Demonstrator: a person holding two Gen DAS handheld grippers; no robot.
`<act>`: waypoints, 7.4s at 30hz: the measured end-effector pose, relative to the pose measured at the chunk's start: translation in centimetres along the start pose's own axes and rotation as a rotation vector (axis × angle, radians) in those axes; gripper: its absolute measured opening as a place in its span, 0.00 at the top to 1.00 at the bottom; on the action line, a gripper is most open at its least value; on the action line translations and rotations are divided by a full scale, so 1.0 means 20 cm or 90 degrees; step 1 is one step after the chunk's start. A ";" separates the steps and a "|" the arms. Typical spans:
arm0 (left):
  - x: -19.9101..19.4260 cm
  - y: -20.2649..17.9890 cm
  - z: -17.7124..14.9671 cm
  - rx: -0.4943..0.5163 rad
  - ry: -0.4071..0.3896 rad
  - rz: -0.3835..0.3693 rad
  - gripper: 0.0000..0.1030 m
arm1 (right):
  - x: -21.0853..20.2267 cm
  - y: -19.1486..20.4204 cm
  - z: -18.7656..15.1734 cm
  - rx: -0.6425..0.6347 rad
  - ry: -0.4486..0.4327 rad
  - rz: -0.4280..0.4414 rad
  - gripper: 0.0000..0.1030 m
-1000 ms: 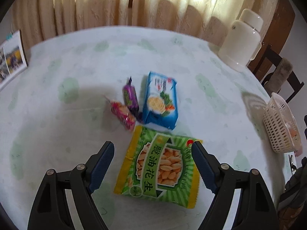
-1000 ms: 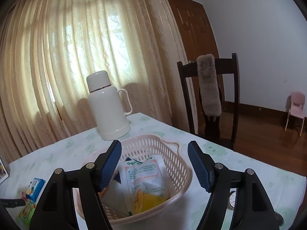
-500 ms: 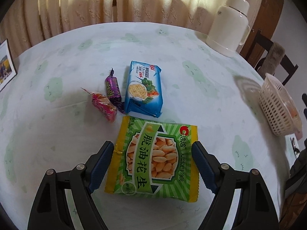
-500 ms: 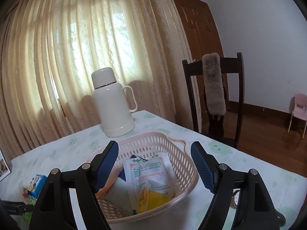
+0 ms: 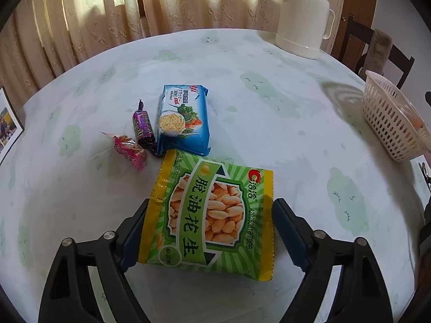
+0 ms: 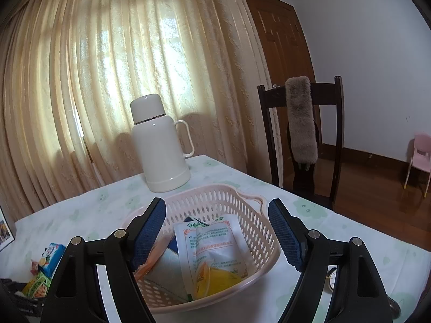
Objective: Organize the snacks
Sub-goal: 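Grasp the green peanut bag with the left gripper and lift it, then grasp the blue cracker pack with the right gripper while the left gripper holds the peanut bag, then carry the blue cracker pack into the basket with the right gripper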
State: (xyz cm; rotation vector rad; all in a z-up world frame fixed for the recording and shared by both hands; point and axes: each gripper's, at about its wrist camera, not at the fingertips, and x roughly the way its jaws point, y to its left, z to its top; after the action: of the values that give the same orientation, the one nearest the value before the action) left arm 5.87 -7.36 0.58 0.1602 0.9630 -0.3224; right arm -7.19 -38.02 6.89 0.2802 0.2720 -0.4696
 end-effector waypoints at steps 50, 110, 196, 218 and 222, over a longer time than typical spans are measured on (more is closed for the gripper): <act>-0.08 0.10 -0.03 -0.092 -0.016 -0.006 0.36 | -0.03 0.02 -0.01 -0.009 -0.023 -0.019 0.23; -0.50 0.55 -0.27 -0.265 -0.132 0.066 0.35 | 0.30 1.50 -0.45 -0.276 0.340 0.359 0.64; -0.47 0.09 -0.08 -0.113 -0.131 0.054 0.35 | 0.19 -0.09 0.09 0.015 0.117 0.035 0.43; -0.36 -0.68 0.44 0.034 -0.115 -0.138 0.35 | 0.08 -0.14 0.07 0.032 0.020 0.027 0.39; -0.31 -0.81 0.52 0.058 -0.116 -0.153 0.34 | 0.07 -0.15 0.07 0.045 0.021 0.031 0.36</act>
State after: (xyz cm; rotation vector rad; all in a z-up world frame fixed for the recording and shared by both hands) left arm 5.12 -24.27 11.72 0.0960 0.7873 -0.5928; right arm -7.14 -41.69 7.18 0.3635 0.2799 -0.4278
